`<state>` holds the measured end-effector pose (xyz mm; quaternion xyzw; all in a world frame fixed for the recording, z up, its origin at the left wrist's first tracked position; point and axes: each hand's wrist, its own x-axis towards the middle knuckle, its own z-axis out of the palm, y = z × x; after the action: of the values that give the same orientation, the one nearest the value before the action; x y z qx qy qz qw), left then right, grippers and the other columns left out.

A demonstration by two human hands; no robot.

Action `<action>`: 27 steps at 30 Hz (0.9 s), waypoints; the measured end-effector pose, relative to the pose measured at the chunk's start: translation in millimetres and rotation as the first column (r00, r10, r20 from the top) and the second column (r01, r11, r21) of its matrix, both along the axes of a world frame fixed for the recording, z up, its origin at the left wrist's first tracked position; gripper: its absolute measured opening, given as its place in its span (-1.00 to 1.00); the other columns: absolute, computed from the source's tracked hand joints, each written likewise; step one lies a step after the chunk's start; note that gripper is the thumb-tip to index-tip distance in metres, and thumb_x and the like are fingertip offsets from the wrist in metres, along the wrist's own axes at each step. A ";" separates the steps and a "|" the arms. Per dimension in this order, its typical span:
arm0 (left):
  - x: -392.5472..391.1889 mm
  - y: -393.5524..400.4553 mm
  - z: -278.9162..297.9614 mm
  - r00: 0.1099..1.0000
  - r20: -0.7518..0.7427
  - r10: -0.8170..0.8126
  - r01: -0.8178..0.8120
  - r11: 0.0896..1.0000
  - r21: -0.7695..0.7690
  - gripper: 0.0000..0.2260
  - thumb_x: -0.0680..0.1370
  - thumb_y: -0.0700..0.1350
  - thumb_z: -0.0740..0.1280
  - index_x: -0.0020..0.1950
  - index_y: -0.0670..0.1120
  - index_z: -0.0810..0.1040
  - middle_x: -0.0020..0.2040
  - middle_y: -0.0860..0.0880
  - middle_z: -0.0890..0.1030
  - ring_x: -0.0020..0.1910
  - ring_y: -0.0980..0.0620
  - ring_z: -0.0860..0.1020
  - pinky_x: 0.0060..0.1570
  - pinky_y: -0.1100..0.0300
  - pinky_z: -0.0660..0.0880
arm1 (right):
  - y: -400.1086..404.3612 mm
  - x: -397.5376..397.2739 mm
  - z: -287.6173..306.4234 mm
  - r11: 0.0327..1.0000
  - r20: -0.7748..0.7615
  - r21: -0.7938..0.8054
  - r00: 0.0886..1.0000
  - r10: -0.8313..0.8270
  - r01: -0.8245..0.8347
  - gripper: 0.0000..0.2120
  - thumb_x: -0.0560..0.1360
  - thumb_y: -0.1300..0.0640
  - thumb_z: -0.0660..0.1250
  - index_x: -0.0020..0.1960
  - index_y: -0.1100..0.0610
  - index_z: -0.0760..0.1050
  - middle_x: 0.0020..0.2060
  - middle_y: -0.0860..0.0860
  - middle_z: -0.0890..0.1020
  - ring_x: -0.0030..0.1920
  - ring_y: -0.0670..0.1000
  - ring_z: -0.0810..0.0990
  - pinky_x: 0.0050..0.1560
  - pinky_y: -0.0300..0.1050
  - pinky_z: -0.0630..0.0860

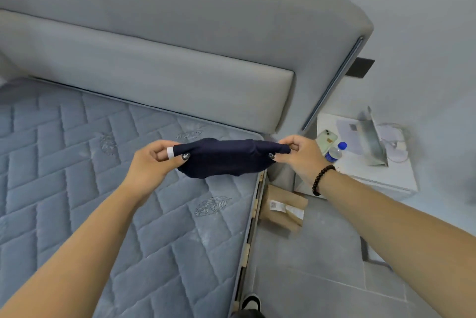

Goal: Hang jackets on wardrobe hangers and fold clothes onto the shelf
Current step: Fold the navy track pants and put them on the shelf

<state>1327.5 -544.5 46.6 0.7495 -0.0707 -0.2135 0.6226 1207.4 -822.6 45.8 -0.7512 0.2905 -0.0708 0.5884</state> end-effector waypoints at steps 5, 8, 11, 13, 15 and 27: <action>-64.8 39.1 -62.3 0.980 -0.200 -0.014 0.027 0.998 0.063 -0.83 0.46 -0.31 0.45 0.03 -0.19 0.62 -0.12 -0.07 0.72 -0.14 0.09 0.67 -0.15 0.36 0.56 | 29.5 -62.9 -61.5 0.994 -0.212 0.062 0.971 0.106 -0.095 -0.76 0.33 0.40 0.49 -0.18 0.14 0.51 -0.28 -0.02 0.62 -0.26 -0.09 0.57 -0.31 -0.43 0.46; -98.6 60.3 -96.4 0.942 -0.333 -0.026 0.050 0.997 0.064 -0.85 0.45 -0.34 0.44 -0.01 -0.18 0.64 -0.13 -0.12 0.72 -0.17 0.02 0.65 -0.12 0.24 0.54 | 42.9 -99.9 -97.2 0.977 -0.356 0.106 0.911 0.210 -0.184 -0.74 0.31 0.39 0.51 -0.20 0.11 0.51 -0.27 -0.02 0.61 -0.23 -0.05 0.56 -0.24 -0.33 0.48; -124.7 75.1 -125.6 0.906 -0.423 -0.024 0.071 0.993 0.096 -0.83 0.44 -0.38 0.43 -0.02 -0.19 0.63 -0.14 -0.17 0.71 -0.21 0.01 0.63 -0.16 0.26 0.54 | 53.9 -127.9 -127.8 0.945 -0.459 0.188 0.827 0.325 -0.267 -0.73 0.29 0.40 0.51 -0.22 0.13 0.49 -0.30 -0.02 0.60 -0.28 -0.10 0.57 -0.25 -0.31 0.50; -135.3 80.4 -143.1 0.886 -0.464 0.002 0.058 0.992 0.114 -0.82 0.44 -0.43 0.40 0.00 -0.25 0.60 -0.16 -0.18 0.71 -0.26 0.07 0.65 -0.23 0.36 0.54 | 58.4 -135.9 -146.2 0.925 -0.501 0.234 0.779 0.377 -0.298 -0.74 0.29 0.39 0.51 -0.22 0.14 0.49 -0.30 -0.02 0.61 -0.29 -0.12 0.58 -0.23 -0.29 0.52; -137.9 84.0 -162.1 0.873 -0.486 0.026 0.048 0.989 0.140 -0.82 0.45 -0.44 0.39 0.01 -0.28 0.59 -0.16 -0.20 0.70 -0.27 0.06 0.65 -0.25 0.35 0.54 | 60.3 -133.9 -163.6 0.916 -0.524 0.254 0.752 0.400 -0.311 -0.76 0.30 0.38 0.51 -0.20 0.14 0.51 -0.28 -0.01 0.63 -0.27 -0.11 0.59 -0.19 -0.26 0.54; -17.5 45.2 -285.8 0.896 -0.406 0.180 -0.078 0.964 0.255 -0.79 0.45 -0.28 0.48 0.07 -0.22 0.62 -0.13 -0.11 0.72 -0.18 0.03 0.67 -0.07 0.17 0.61 | 43.0 6.5 -298.5 0.962 -0.377 0.271 0.923 0.075 0.032 -0.74 0.44 0.36 0.40 0.04 0.09 0.52 -0.04 0.04 0.66 0.00 0.01 0.63 0.02 -0.12 0.56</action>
<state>1310.0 -499.4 -239.2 0.7555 0.1425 -0.3363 0.5439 1213.9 -779.6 -252.7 -0.6657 0.3985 0.1247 0.6185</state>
